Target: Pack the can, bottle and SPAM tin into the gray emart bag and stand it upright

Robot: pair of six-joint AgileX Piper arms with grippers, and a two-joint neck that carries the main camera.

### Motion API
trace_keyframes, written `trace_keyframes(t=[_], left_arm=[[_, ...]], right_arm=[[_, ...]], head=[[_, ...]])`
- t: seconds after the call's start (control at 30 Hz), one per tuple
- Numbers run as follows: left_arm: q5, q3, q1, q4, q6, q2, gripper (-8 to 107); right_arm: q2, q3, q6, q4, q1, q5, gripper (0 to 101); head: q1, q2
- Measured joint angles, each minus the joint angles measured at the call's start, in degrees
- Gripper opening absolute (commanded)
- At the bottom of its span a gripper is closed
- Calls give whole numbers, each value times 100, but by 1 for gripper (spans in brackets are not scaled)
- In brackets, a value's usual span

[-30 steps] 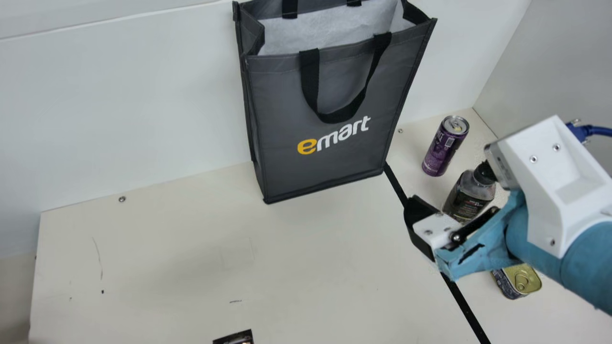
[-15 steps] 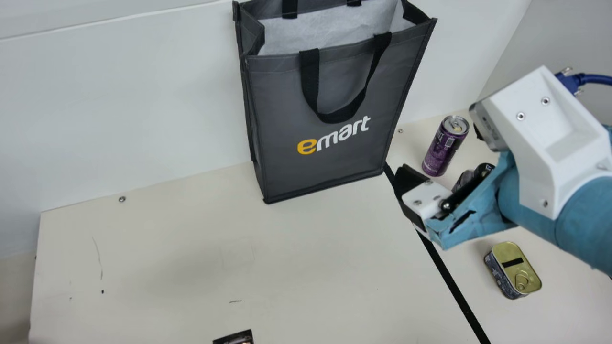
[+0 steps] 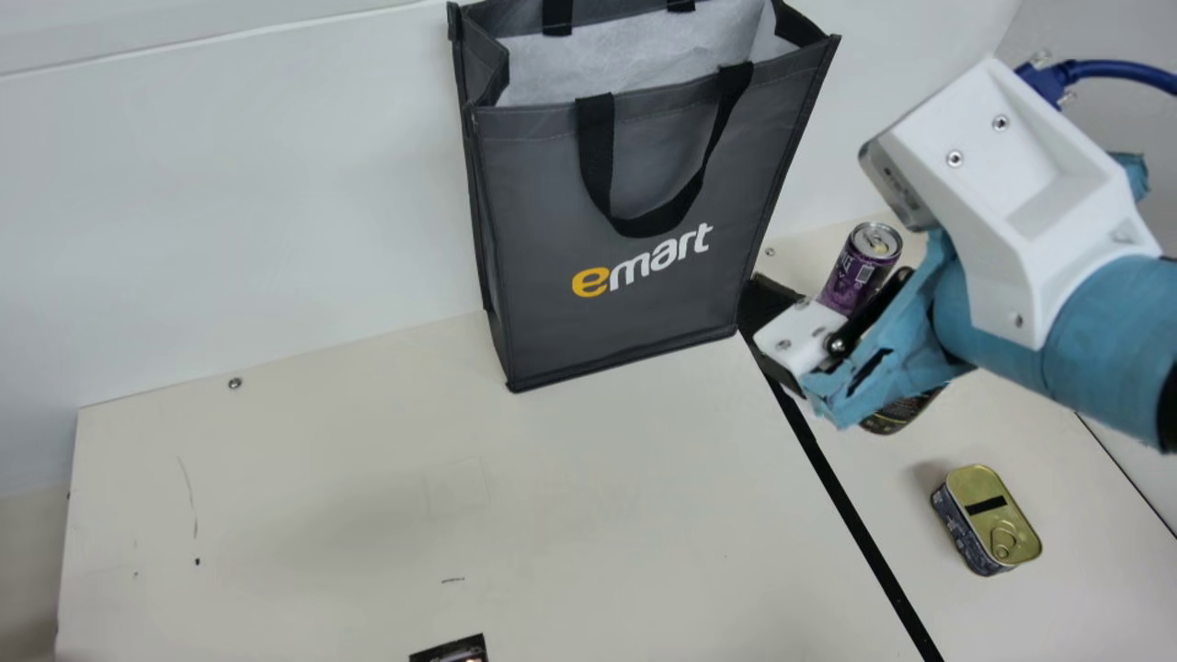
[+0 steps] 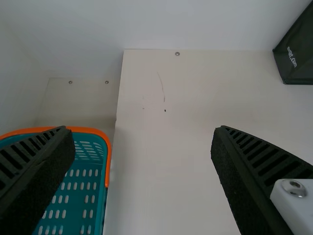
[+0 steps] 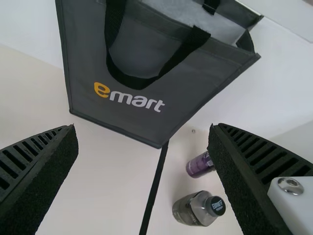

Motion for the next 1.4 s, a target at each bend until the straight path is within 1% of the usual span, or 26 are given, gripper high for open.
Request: trace_keyframes(t=[0.63,0.93,1.4], left_arm=[[0,0,0,0,0,0,90],[0,0,0,0,0,0,90],[0,0,0,0,0,0,90]], right_arm=[[883,-979,-1591,1101,-798,-9,95],[1332,-1471,-2086,1384,-915,-7,95],[2049,-2323,-2596,1638,-935,-2,95]], head=[[0,-9],[0,0],[0,-9]])
